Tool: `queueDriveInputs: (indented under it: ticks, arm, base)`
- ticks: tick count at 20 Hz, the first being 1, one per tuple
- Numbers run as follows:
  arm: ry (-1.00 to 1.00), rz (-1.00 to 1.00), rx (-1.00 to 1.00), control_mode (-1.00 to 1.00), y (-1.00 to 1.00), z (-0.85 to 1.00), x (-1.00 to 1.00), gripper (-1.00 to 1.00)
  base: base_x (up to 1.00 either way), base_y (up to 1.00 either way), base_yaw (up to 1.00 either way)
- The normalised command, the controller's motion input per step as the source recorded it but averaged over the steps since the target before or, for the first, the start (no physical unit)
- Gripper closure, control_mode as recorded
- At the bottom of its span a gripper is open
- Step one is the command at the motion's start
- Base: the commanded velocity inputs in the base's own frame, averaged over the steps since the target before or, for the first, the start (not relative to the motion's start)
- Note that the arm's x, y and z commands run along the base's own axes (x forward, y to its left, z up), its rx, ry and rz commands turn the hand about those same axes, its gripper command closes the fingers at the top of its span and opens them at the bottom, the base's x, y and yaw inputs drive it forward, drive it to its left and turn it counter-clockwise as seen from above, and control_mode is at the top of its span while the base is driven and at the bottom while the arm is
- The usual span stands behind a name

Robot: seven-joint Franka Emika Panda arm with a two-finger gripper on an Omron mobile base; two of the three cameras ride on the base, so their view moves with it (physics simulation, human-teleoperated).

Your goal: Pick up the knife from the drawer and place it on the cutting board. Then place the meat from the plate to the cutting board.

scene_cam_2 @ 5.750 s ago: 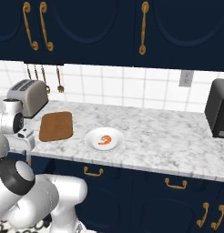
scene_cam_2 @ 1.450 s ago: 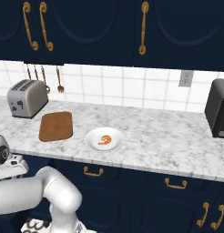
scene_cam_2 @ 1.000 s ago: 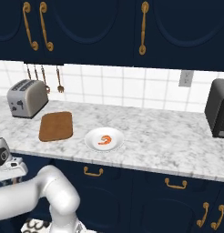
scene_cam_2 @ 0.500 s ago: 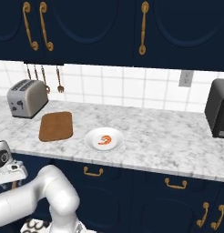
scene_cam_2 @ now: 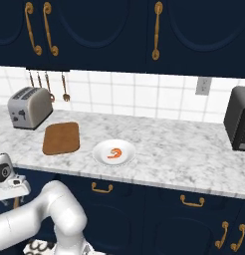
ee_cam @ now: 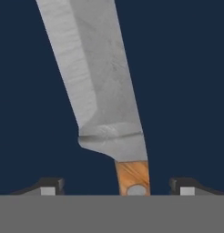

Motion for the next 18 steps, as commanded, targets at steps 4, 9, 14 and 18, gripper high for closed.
queueDriveInputs:
  ticks: [4,9,14,18]
  arm:
    - [0.0,0.0,0.0,-1.0,0.0,-0.06,0.0,1.0]
    - [0.0,0.0,0.0,-1.0,0.0,-0.01,-0.03,1.0]
    - [-0.07,0.0,0.0,-1.0,0.0,-0.07,-0.02,1.0]
    - [-0.14,0.02,0.06,-1.0,-0.04,0.19,-0.69,1.0]
  base:
    - [0.0,0.0,0.0]
    - [0.0,0.0,0.0]
    - [0.0,0.0,0.0]
    - [0.0,0.0,0.0]
